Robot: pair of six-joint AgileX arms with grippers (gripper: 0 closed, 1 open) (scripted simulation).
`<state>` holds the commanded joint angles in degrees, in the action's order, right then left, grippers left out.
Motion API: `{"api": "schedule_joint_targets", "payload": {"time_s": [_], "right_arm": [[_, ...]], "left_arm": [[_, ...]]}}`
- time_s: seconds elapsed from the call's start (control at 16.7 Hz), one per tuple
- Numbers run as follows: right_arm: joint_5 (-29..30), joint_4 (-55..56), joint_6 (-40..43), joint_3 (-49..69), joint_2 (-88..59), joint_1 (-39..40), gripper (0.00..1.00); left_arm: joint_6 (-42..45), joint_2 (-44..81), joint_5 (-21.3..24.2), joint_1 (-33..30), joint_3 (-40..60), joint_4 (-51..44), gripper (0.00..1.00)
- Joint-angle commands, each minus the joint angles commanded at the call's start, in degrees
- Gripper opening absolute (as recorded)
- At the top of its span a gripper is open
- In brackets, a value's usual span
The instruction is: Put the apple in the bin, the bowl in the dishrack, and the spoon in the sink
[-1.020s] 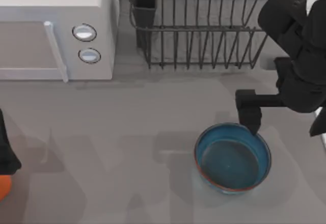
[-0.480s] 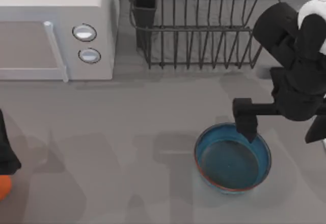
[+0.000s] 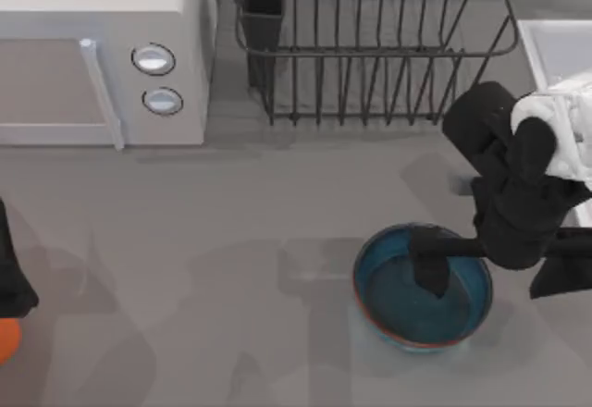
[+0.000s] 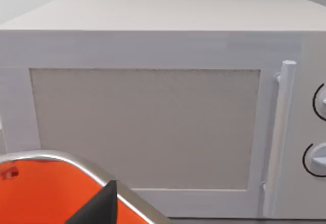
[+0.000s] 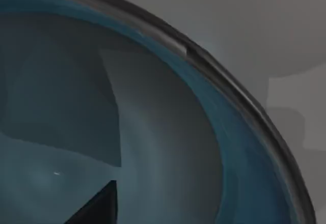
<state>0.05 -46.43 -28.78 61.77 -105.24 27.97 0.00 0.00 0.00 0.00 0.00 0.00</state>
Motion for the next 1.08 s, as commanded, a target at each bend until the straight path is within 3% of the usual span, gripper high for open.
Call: {"api": "schedule_joint_targets", "payload": {"time_s": [0.24, 1.02, 1.08], "right_arm": [[0.0, 0.19, -0.01, -0.19, -0.11, 0.01, 1.0], [0.0, 0.19, -0.01, -0.19, -0.11, 0.01, 0.02], [0.0, 0.19, -0.01, -0.19, -0.11, 0.01, 0.0]], "left_arm": [[0.0, 0.0, 0.0, 0.0, 0.0, 0.0, 1.0], [0.0, 0.0, 0.0, 0.0, 0.0, 0.0, 1.0], [0.0, 0.0, 0.0, 0.0, 0.0, 0.0, 1.0]]}}
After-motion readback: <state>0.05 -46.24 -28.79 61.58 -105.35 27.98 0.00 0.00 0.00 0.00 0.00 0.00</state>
